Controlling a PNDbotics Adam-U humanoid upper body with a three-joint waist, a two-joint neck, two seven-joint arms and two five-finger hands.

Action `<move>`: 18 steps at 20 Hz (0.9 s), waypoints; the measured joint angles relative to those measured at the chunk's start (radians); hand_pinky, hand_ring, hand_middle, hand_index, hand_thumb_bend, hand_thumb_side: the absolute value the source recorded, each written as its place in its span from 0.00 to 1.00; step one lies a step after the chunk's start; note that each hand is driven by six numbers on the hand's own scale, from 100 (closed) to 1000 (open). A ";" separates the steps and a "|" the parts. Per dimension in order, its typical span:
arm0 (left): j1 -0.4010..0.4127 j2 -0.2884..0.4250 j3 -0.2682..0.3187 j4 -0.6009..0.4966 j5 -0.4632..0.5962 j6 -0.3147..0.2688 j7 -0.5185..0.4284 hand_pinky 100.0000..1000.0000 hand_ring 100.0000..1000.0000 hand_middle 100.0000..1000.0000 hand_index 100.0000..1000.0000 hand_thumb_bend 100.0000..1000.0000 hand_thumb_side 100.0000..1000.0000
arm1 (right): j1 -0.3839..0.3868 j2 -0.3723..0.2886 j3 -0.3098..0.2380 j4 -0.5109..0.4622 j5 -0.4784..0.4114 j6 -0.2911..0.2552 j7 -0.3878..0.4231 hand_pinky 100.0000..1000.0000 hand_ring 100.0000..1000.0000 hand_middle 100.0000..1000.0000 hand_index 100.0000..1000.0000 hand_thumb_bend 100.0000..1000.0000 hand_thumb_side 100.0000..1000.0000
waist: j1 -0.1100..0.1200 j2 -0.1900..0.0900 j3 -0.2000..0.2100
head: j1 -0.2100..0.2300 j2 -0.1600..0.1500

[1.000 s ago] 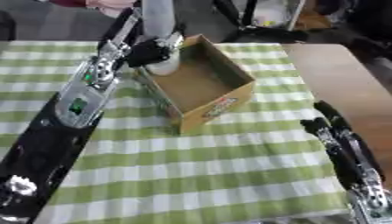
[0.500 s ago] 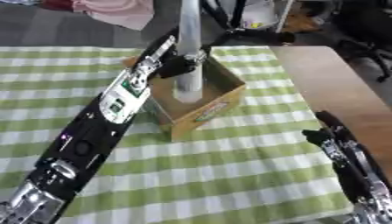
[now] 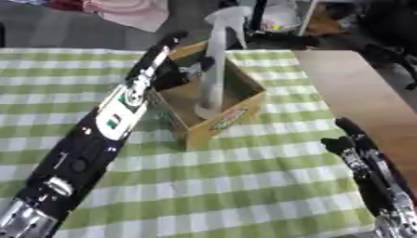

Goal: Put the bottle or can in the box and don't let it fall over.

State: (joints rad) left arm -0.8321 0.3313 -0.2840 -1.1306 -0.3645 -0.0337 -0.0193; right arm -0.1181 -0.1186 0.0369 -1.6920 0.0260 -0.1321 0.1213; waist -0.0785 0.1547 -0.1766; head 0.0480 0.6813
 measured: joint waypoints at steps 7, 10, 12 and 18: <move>0.182 0.087 0.110 -0.183 0.089 -0.047 -0.013 0.63 1.00 1.00 0.95 0.30 0.76 | -0.004 -0.004 -0.028 0.000 0.006 -0.001 -0.025 0.86 0.79 1.00 1.00 0.00 0.65 | 0.016 0.009 0.080 | -0.048 -0.006; 0.260 0.091 0.185 -0.260 0.137 -0.020 0.019 0.62 1.00 1.00 0.94 0.29 0.76 | -0.006 -0.009 -0.038 -0.001 0.011 0.000 -0.034 0.86 0.79 1.00 1.00 0.00 0.65 | 0.025 0.014 0.108 | -0.063 -0.006; 0.314 0.077 0.239 -0.301 0.172 0.008 0.049 0.61 1.00 1.00 0.93 0.27 0.77 | -0.005 -0.011 -0.044 -0.001 0.014 0.001 -0.039 0.86 0.79 1.00 1.00 0.00 0.63 | 0.029 0.014 0.120 | -0.067 -0.006; 0.474 -0.038 0.302 -0.373 0.264 0.040 0.097 0.60 1.00 1.00 0.93 0.24 0.77 | 0.005 -0.013 -0.042 0.000 0.015 0.004 -0.039 0.86 0.79 1.00 1.00 0.00 0.65 | 0.037 -0.004 0.127 | -0.046 0.015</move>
State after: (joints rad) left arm -0.3581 0.2929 0.0176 -1.5040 -0.1003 0.0060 0.0776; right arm -0.1126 -0.1321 -0.0051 -1.6924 0.0407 -0.1285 0.0824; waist -0.0411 0.1504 -0.0498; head 0.0017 0.6962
